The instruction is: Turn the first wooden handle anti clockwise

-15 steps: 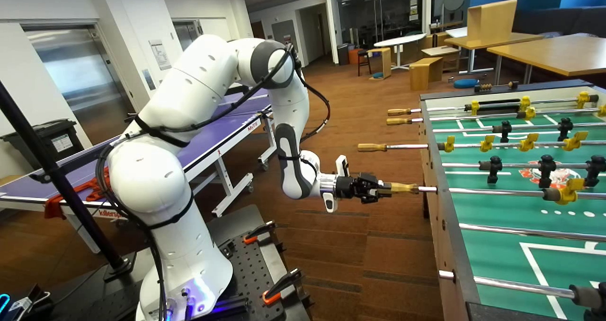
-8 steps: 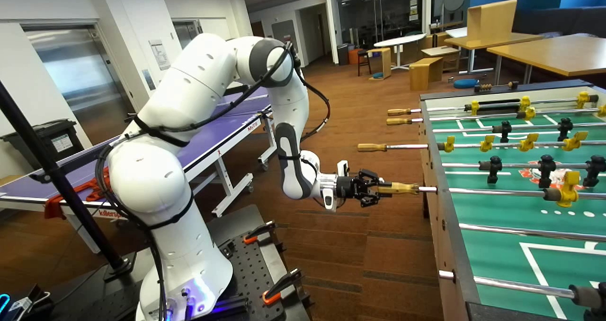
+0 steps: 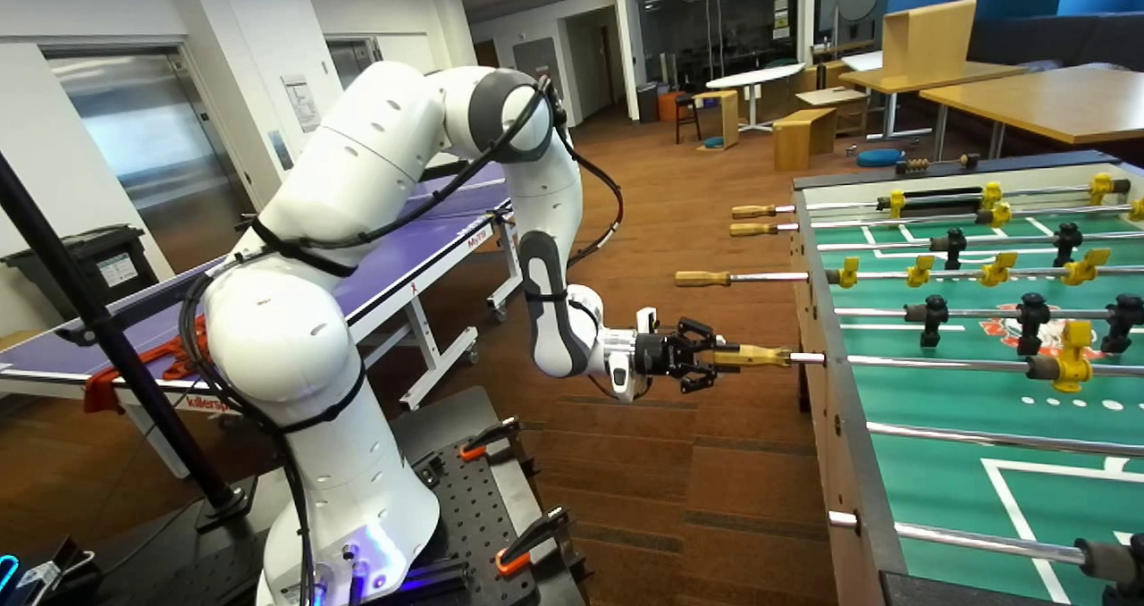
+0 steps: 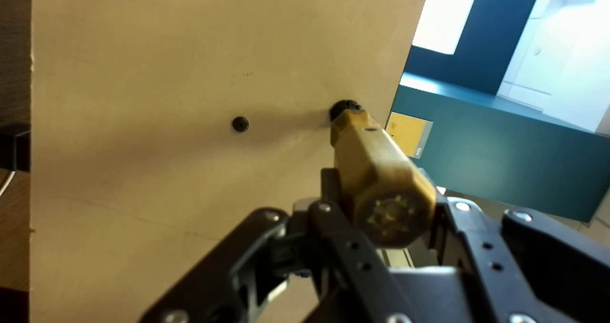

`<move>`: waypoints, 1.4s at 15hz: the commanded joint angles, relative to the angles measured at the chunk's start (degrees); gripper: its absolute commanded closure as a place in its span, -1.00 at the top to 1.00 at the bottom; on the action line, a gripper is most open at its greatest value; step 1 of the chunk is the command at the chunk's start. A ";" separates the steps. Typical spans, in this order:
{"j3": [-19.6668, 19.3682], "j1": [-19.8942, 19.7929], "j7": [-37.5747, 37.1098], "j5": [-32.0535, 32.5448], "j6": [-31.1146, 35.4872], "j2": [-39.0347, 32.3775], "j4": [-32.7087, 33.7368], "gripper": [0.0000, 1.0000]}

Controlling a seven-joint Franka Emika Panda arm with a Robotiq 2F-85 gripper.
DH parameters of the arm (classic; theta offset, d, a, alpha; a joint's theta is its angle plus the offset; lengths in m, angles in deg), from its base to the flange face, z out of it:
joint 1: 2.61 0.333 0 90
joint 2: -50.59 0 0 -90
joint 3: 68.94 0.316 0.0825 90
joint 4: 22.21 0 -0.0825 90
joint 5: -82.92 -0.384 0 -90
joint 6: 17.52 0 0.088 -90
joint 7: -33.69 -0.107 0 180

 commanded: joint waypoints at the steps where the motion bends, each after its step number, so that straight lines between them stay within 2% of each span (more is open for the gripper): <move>1: -0.60 1.37 4.50 -1.00 -0.56 0.23 -0.50 -0.71; 4: -0.47 1.58 12.93 -1.92 -0.01 1.37 -1.31 -0.71; 7: 0.03 1.74 18.03 -2.61 -0.14 1.81 -1.41 -0.67; 8: 0.27 1.77 18.82 -2.58 -0.01 2.34 -1.99 0.29; 9: 0.51 1.87 19.42 -2.78 -0.20 2.70 -2.39 0.31; 14: 2.88 2.35 19.07 -4.74 0.15 6.70 -7.43 0.99; 19: 6.45 0.96 18.48 -7.71 3.31 15.93 -14.59 1.00; 21: 7.79 -0.41 17.64 -8.06 7.21 20.87 -16.88 1.00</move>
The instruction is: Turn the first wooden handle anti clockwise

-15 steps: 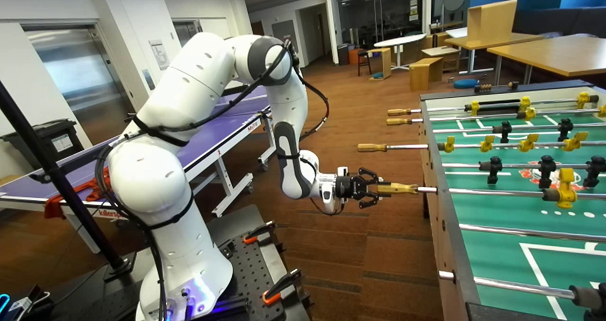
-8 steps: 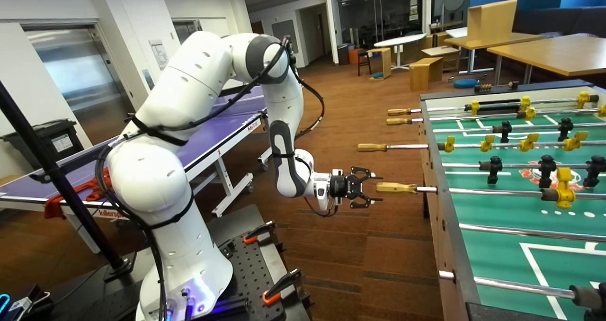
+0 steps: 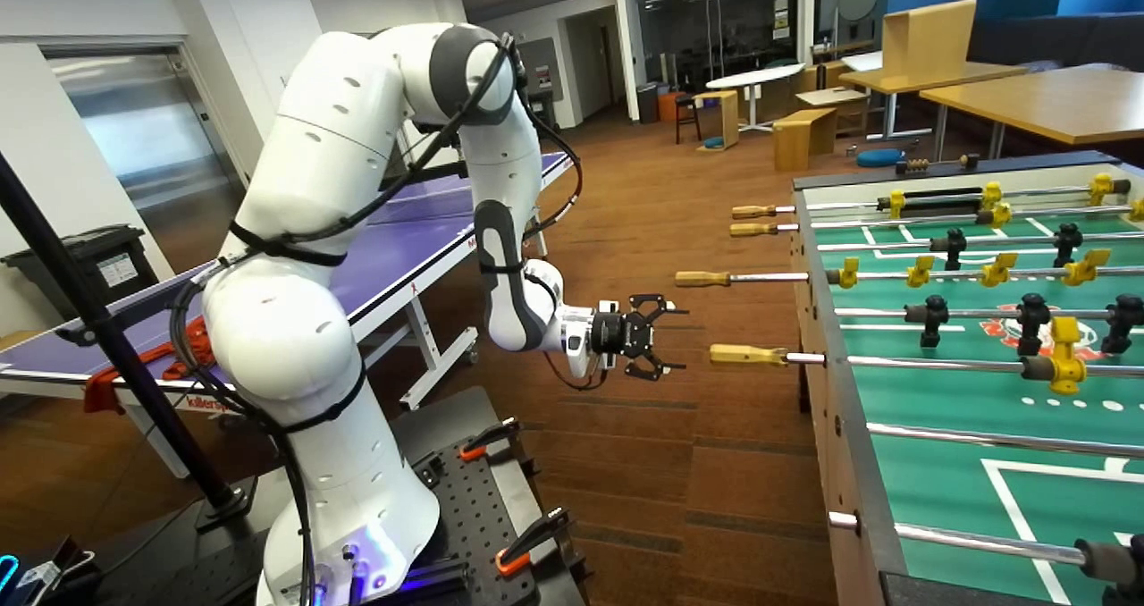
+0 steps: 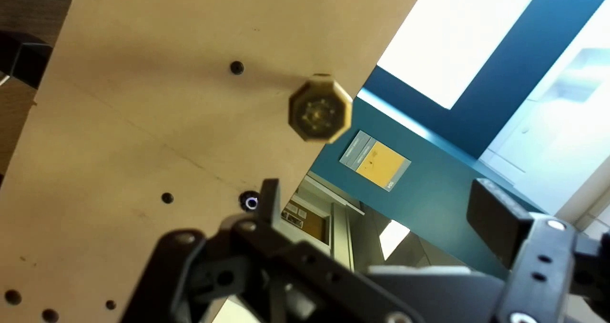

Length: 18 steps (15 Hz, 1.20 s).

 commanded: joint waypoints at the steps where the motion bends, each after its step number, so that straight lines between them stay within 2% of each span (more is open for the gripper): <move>1: 2.41 -3.15 -1.03 -0.82 9.01 12.45 -6.96 1.00; 4: 2.64 -5.29 -3.45 -1.17 18.94 20.90 -9.40 1.00; 8: 1.29 -7.25 -5.27 -7.30 29.08 31.03 -10.47 1.00; 13: -1.44 -8.03 -4.67 -19.15 36.86 40.62 -10.99 1.00; 18: -5.22 -7.92 -5.96 -29.03 43.53 46.63 -11.84 1.00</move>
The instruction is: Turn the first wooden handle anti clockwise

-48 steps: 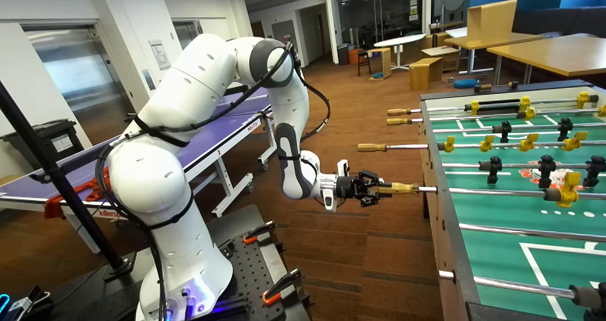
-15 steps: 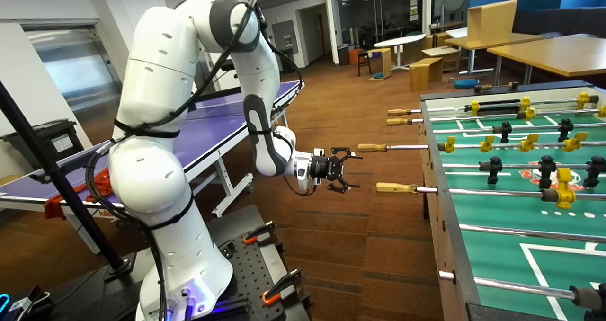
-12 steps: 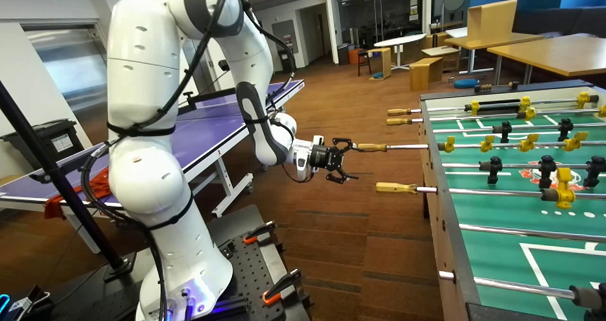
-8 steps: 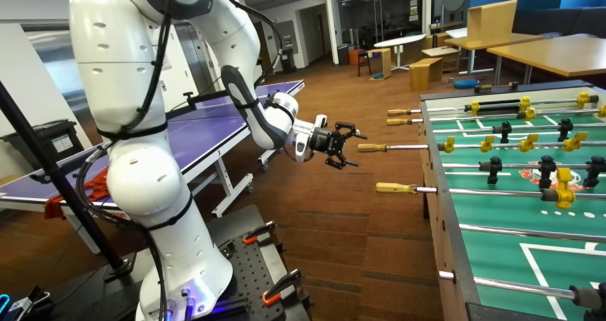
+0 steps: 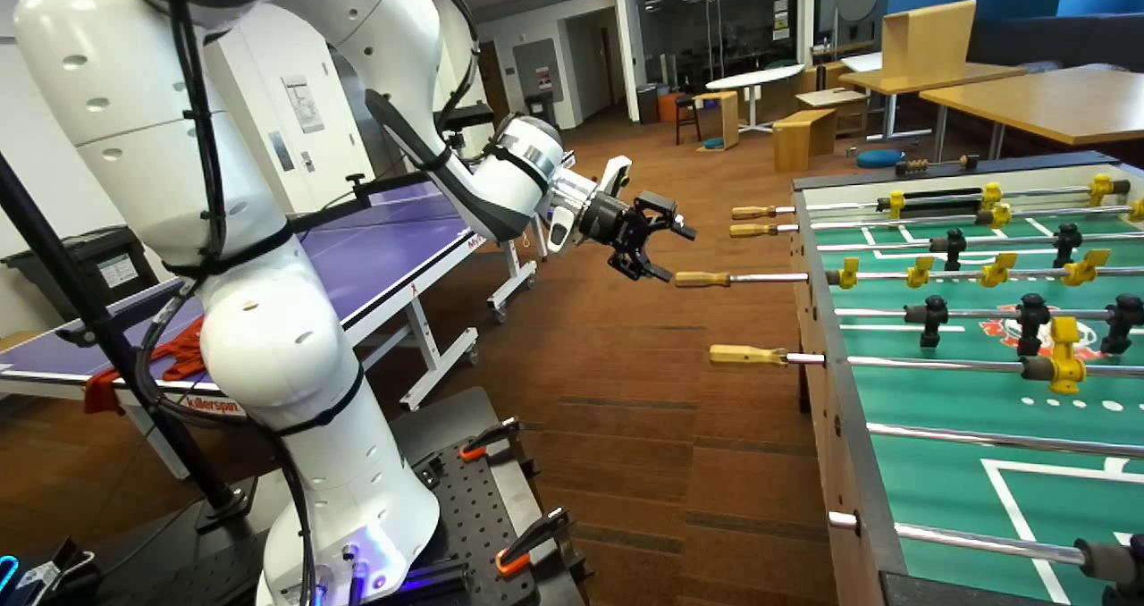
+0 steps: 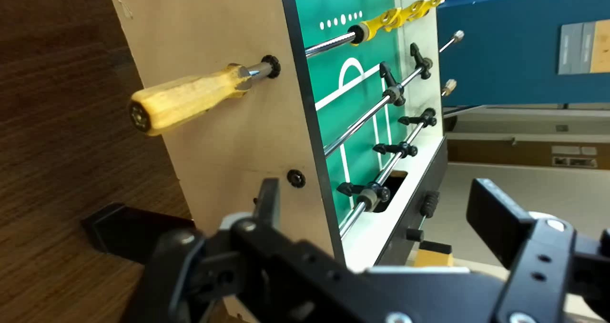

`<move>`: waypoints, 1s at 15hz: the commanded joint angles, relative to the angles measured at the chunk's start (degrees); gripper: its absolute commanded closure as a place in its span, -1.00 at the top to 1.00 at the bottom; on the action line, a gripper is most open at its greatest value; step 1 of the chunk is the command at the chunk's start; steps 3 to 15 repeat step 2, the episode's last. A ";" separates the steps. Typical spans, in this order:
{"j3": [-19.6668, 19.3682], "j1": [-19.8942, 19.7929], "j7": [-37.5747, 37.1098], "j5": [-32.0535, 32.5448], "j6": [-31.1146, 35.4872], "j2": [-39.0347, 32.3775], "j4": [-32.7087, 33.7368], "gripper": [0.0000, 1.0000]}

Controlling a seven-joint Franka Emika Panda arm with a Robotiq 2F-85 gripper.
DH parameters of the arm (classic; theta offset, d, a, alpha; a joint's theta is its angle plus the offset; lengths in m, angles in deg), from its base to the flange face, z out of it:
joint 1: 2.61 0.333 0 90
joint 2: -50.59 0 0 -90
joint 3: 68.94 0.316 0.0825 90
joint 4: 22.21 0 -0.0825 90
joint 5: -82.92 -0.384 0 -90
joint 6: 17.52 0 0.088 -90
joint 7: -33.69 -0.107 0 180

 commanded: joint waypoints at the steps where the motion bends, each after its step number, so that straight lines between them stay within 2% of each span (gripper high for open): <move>1: -2.48 -0.43 -2.93 -5.44 5.75 5.62 -2.56 1.00; 15: -3.07 -0.41 -4.49 -6.14 6.95 6.51 -2.92 1.00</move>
